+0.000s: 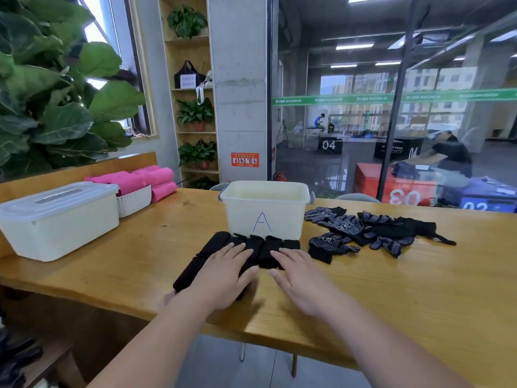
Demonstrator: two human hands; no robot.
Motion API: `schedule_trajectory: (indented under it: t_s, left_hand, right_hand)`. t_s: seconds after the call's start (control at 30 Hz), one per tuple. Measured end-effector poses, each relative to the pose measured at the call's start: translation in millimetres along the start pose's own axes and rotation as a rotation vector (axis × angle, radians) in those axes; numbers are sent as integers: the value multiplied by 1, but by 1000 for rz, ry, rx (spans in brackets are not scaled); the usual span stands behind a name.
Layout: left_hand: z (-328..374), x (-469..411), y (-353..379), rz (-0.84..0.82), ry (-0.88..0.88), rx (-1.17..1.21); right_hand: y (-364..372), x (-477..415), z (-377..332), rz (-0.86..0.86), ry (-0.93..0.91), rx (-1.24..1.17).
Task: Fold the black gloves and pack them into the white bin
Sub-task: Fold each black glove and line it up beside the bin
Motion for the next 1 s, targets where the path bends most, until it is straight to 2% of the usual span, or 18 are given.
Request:
schedule_trajectory:
  t_s: [0.57,0.8,1.0]
  left_hand:
    - [189,-68,7,13,308,-61]
    - [221,-81,33,-139,190,-143]
    - [239,-77,3,185,222,-76]
  right_hand:
    - [-72,66,154,84,270,93]
    - [-84,101,194,227,404,74]
    - [-84,100,196,275,384,70]
Point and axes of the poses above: each hand's wrist, its own x-axis away from the middle knuckle, its own y-axis out of the palm, z = x × y, the point moved 8 cm from there along -x, towards the middle knuckle, and after that the axes turned 15 degrees about -x, right-handed, at the moved point
